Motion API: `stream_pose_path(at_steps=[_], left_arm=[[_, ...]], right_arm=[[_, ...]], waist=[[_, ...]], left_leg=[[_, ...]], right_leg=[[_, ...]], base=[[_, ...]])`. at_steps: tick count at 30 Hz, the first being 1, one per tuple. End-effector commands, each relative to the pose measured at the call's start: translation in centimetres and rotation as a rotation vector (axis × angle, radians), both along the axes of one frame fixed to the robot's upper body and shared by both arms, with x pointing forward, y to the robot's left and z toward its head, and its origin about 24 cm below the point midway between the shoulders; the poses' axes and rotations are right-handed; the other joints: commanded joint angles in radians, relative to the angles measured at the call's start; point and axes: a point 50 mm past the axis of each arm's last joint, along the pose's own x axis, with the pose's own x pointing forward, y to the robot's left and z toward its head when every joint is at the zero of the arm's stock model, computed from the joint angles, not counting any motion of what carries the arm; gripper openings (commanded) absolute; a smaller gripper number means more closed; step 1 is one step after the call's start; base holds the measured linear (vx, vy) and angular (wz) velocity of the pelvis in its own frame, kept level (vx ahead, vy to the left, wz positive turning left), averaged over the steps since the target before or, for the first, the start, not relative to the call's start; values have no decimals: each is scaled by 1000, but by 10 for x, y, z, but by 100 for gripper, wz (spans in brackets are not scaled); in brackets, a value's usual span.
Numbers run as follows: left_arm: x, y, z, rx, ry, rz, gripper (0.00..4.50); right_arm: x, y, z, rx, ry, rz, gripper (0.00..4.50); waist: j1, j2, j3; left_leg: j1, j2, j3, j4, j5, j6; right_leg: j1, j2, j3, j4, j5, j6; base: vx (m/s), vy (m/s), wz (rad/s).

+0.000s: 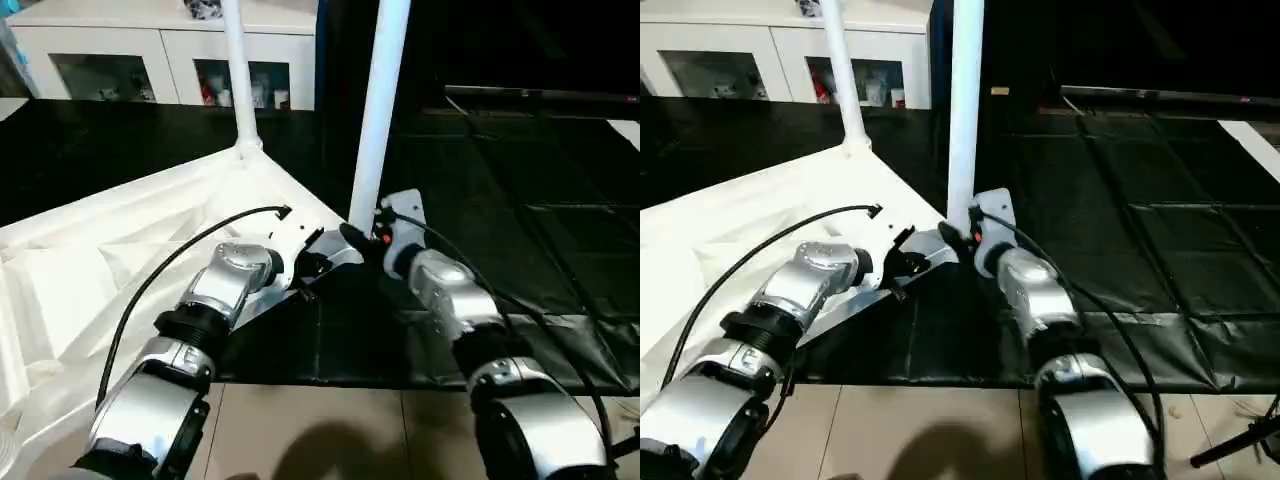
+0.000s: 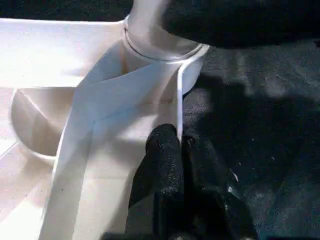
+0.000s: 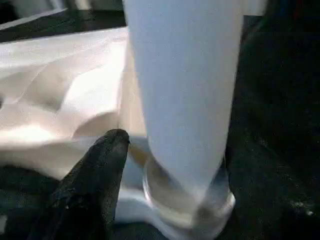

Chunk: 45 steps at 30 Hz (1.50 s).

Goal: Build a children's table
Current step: Rotate leg to tighten

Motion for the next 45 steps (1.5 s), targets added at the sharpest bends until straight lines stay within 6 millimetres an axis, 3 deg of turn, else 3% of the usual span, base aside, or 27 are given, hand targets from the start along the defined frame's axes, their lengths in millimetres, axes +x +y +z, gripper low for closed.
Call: stream_pose_path(at_steps=[1,4,8,11,14,17,22,26,27,31,32,45], left_arm=[[2,3,7,-9,-40,-34,0],[-3,14,5,1,-32,-102,0],[-7,19,4,6,-25,-181,0],[-16,23,4,12,-8,-347,0],[-25,24,4,15,18,-482,0],[-30,25,4,38,19,-557,0],[-40,22,3,57,45,-710,0],[-47,20,3,64,66,-792,0],[-49,19,3,70,69,-815,0],[-55,17,2,96,78,-884,0],[-55,16,2,97,78,-888,0],[-60,17,1,105,78,-908,0]], right_arm=[[-8,5,-3,7,3,108,353],[-13,-23,1,-10,-11,210,391],[-18,-43,4,-45,-20,310,425],[-24,-63,13,-74,-33,435,447],[-25,-69,20,-123,-52,503,447],[-27,-67,24,-145,-49,588,447],[-40,-60,24,-136,-4,823,447],[-45,-57,22,-112,26,910,447],[-46,-56,22,-109,34,928,447],[-50,-51,19,-88,69,992,447],[-51,-50,18,-84,74,1002,421],[-54,-46,19,-43,89,1051,314]], waist=[[8,1,-66],[10,1,-70],[18,5,-70],[28,2,-71],[39,2,-75],[52,5,-72],[62,0,-73],[68,0,-73],[68,-5,-72],[70,-3,-73],[71,-2,-73],[71,-2,-75]], left_leg=[[-1,53,-23,-63,-161,63],[-3,53,-23,-60,-136,76],[-4,56,-19,-56,-135,90],[-5,58,-19,-54,-126,97],[-6,62,-18,-51,-104,100],[3,65,-14,-50,-133,94],[3,70,-15,-52,-143,89],[-3,69,-16,-52,-133,91],[-3,68,-15,-52,-130,91],[-2,69,-16,-52,-126,87],[-2,69,-16,-52,-127,88],[-5,67,-16,-51,-111,87]], right_leg=[[59,-115,72,-81,-259,-143],[61,-112,71,-76,-222,-151],[56,-108,69,-71,-195,-165],[55,-108,68,-69,-185,-166],[52,-108,70,-61,-152,-178],[42,-107,70,-64,-170,-188],[43,-110,72,-62,-183,-180],[46,-112,72,-62,-203,-170],[45,-111,72,-63,-206,-167],[43,-111,72,-62,-216,-164],[43,-112,71,-63,-217,-164],[45,-109,70,-59,-199,-161]], base=[[0,0,0],[0,0,0],[0,0,0],[0,0,0],[0,0,0],[0,0,0],[0,0,0],[0,0,0],[0,0,0],[0,0,0],[0,0,0],[0,0,0]])
